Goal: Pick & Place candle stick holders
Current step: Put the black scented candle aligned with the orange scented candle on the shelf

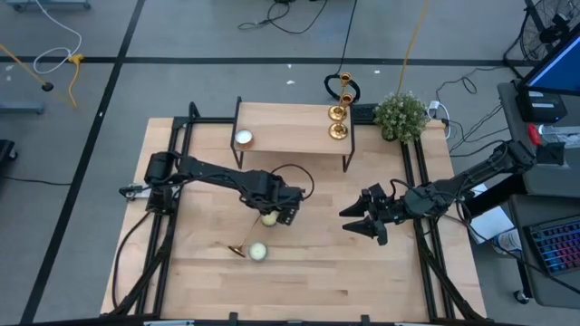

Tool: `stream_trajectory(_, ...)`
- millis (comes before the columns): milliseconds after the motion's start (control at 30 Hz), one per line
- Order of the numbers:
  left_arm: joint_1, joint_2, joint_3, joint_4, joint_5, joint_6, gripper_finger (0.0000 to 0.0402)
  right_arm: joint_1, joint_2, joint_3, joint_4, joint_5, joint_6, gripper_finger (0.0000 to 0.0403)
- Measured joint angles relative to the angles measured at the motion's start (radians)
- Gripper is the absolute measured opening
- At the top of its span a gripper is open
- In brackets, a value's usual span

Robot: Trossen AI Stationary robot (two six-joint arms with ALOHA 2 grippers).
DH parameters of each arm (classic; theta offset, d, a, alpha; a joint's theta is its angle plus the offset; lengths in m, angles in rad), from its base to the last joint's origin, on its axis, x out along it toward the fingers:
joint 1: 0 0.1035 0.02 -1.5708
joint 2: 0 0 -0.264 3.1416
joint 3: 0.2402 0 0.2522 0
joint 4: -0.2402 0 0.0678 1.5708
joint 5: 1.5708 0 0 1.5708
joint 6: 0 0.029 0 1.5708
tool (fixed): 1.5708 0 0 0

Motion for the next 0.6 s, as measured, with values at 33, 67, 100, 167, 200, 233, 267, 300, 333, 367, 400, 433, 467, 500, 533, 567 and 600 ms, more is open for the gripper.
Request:
stream_trajectory(33,0.000,0.000,0.000,-0.009,0.002,-0.002,0.0351,0.000,0.000,0.000,0.000,0.000,0.000,0.0256)
stream_trajectory(67,0.000,0.000,0.000,-0.013,0.005,-0.002,0.0351,0.000,0.000,0.000,0.000,0.000,0.000,0.0256)
stream_trajectory(100,0.001,0.000,0.000,-0.014,0.009,0.000,0.0351,0.000,0.000,0.000,0.000,0.000,0.000,0.0256)
stream_trajectory(167,0.001,0.000,0.000,-0.013,0.015,0.001,0.0351,0.000,0.000,0.000,0.000,-0.001,0.000,0.0256)
stream_trajectory(200,0.000,0.000,0.000,-0.013,0.015,0.001,0.0351,0.000,0.000,0.000,0.000,-0.003,0.000,0.0256)
stream_trajectory(233,0.000,0.000,0.000,-0.013,0.015,0.001,0.0351,0.000,0.000,0.000,0.000,-0.005,0.000,0.0256)
stream_trajectory(267,0.000,0.000,0.000,-0.013,0.015,0.001,0.0351,0.000,0.000,0.000,0.000,-0.006,0.000,0.0256)
stream_trajectory(300,0.000,0.000,0.000,-0.013,0.015,0.001,0.0351,0.000,0.000,0.000,0.000,-0.006,0.000,0.0256)
stream_trajectory(333,0.000,0.000,0.000,-0.014,0.016,0.001,0.0351,0.000,0.000,0.000,0.000,-0.006,0.000,0.0256)
stream_trajectory(367,-0.001,0.000,-0.003,-0.011,0.017,0.001,0.0351,0.000,0.000,0.000,0.000,-0.007,0.000,0.0256)
stream_trajectory(400,-0.002,0.000,-0.010,0.000,0.021,0.001,0.0351,0.000,0.000,0.000,-0.001,-0.015,0.000,0.0256)
stream_trajectory(433,-0.003,0.000,-0.022,0.015,0.027,-0.001,0.0351,0.000,0.000,0.000,-0.001,-0.021,0.000,0.0256)
stream_trajectory(467,-0.006,0.000,-0.035,0.025,0.034,-0.008,0.0351,0.000,0.000,0.000,-0.001,-0.022,0.000,0.0256)
stream_trajectory(500,-0.007,0.001,-0.044,0.025,0.037,-0.018,0.0351,0.000,0.000,0.000,-0.001,-0.023,0.000,0.0256)
stream_trajectory(533,-0.010,0.002,-0.052,0.025,0.046,-0.021,0.0351,0.000,0.000,0.000,-0.001,-0.023,0.000,0.0256)
stream_trajectory(567,-0.012,0.002,-0.057,0.025,0.052,-0.025,0.0351,0.000,0.000,0.000,-0.001,-0.023,0.000,0.0256)
stream_trajectory(600,-0.014,0.001,-0.062,0.025,0.053,-0.029,0.0351,0.000,0.000,0.000,-0.002,-0.023,0.000,0.0256)
